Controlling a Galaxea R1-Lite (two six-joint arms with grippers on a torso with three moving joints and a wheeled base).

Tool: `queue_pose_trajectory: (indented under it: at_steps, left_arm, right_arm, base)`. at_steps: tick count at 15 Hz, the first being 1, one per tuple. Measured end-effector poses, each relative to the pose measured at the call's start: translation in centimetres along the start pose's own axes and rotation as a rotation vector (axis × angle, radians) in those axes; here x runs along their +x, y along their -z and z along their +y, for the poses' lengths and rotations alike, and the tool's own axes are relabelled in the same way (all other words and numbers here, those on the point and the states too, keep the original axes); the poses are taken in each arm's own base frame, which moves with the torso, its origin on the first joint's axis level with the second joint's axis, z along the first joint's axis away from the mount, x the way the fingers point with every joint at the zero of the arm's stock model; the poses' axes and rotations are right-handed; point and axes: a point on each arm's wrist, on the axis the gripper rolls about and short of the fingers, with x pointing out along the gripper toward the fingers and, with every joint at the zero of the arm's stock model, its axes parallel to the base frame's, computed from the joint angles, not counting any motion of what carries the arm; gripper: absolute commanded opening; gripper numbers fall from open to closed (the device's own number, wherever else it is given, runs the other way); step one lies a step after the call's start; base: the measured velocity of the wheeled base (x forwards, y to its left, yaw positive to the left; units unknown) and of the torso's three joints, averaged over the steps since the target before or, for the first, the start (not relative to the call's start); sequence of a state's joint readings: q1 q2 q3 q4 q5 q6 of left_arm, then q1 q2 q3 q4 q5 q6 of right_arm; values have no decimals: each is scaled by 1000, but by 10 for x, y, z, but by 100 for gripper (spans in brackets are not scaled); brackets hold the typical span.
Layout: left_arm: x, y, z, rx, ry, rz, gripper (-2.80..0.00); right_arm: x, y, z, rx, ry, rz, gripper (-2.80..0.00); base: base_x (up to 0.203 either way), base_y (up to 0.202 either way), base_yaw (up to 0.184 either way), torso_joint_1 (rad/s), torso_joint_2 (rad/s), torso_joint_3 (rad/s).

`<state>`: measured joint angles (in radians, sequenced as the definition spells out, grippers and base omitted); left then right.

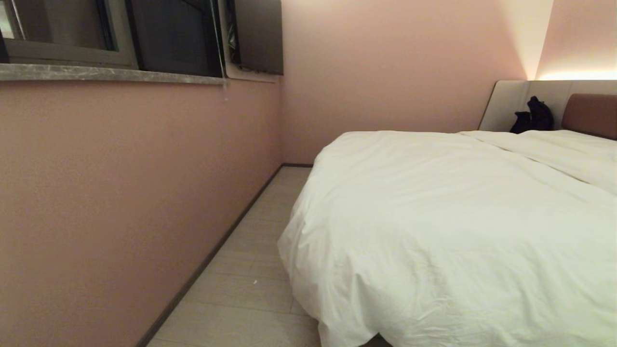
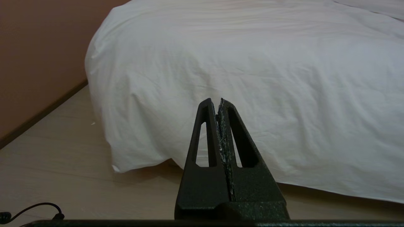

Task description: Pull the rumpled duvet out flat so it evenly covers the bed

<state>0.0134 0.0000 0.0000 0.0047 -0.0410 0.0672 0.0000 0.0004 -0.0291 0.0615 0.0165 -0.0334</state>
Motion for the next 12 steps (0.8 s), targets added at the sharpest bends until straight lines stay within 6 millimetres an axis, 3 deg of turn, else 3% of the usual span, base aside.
queue_pose_trajectory:
  at_steps: [12]
  left_arm:
    - [0, 0, 0, 0, 0, -1, -280]
  right_arm:
    - [0, 0, 0, 0, 0, 0, -280]
  base:
    - [0, 195, 0, 0, 2, 2]
